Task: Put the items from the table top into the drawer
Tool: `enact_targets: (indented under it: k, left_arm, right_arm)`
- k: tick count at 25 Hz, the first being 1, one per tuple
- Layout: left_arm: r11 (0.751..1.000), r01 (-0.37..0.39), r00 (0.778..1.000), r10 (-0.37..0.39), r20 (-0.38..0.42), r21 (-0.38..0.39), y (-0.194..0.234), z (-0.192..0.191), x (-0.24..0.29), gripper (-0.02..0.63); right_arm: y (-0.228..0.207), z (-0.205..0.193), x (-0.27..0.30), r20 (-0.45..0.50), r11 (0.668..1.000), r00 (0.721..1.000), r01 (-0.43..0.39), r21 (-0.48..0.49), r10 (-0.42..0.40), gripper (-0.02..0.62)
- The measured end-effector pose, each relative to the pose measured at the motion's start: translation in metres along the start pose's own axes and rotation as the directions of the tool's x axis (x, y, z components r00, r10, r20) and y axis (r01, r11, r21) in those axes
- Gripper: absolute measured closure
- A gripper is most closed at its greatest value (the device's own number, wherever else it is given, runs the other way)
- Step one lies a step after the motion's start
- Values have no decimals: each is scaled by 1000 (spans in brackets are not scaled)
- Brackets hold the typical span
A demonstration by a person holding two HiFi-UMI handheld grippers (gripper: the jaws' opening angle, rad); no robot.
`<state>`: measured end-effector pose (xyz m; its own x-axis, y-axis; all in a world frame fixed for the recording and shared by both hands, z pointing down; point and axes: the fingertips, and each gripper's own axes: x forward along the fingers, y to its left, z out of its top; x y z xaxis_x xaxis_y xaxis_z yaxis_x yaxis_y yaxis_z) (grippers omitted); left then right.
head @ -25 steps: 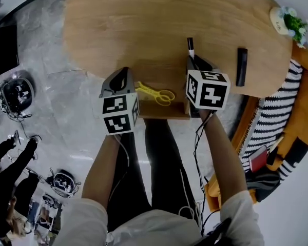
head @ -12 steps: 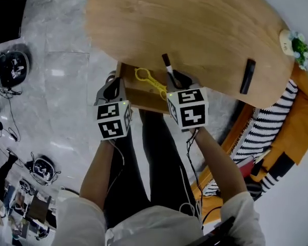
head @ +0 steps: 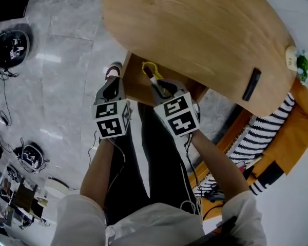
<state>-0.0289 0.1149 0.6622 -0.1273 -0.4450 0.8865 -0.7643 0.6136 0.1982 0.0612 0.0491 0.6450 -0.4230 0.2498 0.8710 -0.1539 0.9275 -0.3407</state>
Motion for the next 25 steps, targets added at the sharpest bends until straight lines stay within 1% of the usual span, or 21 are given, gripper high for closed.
enact_targets:
  k: [2, 4, 8, 11, 15, 20, 22, 25]
  left_arm:
    - [1000, -8, 1000, 8, -2, -10, 4, -1, -1, 597]
    - [1000, -15, 1000, 15, -5, -7, 7, -2, -2, 597]
    - [1000, -10, 1000, 10, -9, 26, 6, 4, 0, 597]
    - [999, 1, 1000, 0, -7, 54, 0, 10, 2, 597]
    - [996, 22, 1000, -22, -7, 87, -12, 17, 3, 596]
    - [988, 54, 998, -52, -16, 145, -36, 24, 4, 595]
    - [983, 71, 997, -69, -19, 169, -52, 29, 4, 597]
    - [970, 104, 995, -102, -21, 221, -80, 38, 5, 597]
  right_arm:
    - [5, -1, 2, -2, 999, 999, -39, 12, 39, 429]
    - [4, -2, 2, 0, 998, 999, -43, 37, 43, 431]
    - [-8, -5, -2, 11, 997, 1000, -11, 72, 11, 444]
    - [-16, -10, -4, 16, 996, 1000, 12, 86, -14, 449]
    - [-22, -14, -11, 30, 991, 999, 29, 129, -33, 453]
    - [-27, -20, -27, 58, 984, 997, 47, 171, -58, 453]
    - [-34, -25, -37, 66, 980, 995, 59, 191, -72, 453]
    - [-50, -34, -55, 88, 964, 990, 86, 250, -111, 453]
